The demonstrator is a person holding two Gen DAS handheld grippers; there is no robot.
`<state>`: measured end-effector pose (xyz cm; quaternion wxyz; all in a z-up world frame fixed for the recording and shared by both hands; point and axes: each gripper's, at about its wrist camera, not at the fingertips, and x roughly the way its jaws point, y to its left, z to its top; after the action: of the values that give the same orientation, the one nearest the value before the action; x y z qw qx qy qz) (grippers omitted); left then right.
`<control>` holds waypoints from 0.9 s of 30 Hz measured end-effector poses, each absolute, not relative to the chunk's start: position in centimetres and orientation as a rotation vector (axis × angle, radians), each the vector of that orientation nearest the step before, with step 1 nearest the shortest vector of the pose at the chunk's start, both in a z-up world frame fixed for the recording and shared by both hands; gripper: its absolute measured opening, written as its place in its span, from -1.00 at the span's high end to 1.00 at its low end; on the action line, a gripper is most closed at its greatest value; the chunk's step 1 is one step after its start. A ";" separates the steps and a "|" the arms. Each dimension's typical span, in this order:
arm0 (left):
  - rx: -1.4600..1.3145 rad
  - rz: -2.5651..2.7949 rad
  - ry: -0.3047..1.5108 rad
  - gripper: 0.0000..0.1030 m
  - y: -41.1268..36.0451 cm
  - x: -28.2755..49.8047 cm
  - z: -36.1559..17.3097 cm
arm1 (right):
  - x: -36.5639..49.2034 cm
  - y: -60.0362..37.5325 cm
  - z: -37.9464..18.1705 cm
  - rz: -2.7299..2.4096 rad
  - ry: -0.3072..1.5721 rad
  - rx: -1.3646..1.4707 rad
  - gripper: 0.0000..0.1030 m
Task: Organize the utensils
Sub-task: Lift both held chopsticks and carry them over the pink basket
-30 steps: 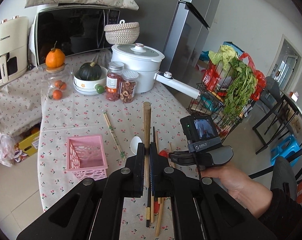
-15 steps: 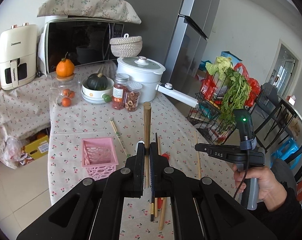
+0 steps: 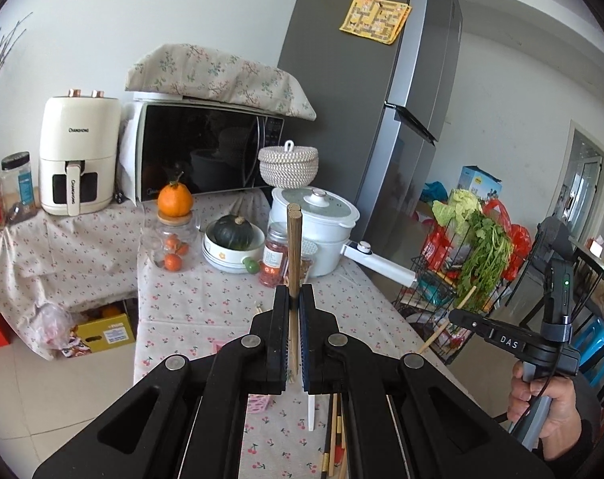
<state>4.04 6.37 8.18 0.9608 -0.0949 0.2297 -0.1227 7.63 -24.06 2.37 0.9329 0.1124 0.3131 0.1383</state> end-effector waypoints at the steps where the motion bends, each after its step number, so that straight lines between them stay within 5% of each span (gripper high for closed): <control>1: -0.190 -0.231 0.458 0.92 6.7 4.4 8.3 | 7.7 -23.7 2.9 0.287 0.625 0.223 0.92; 16: -0.158 -0.126 0.599 0.92 8.8 10.3 4.4 | 8.9 -16.1 8.5 0.451 0.494 0.278 0.92; 27: -0.200 -0.147 0.779 0.92 9.7 14.3 0.7 | 12.0 -10.7 6.7 0.497 0.564 0.256 0.92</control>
<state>14.31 9.68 0.70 0.9176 -0.0972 0.3788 -0.0716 12.01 -10.73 6.72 0.9222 0.1249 0.2745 0.2421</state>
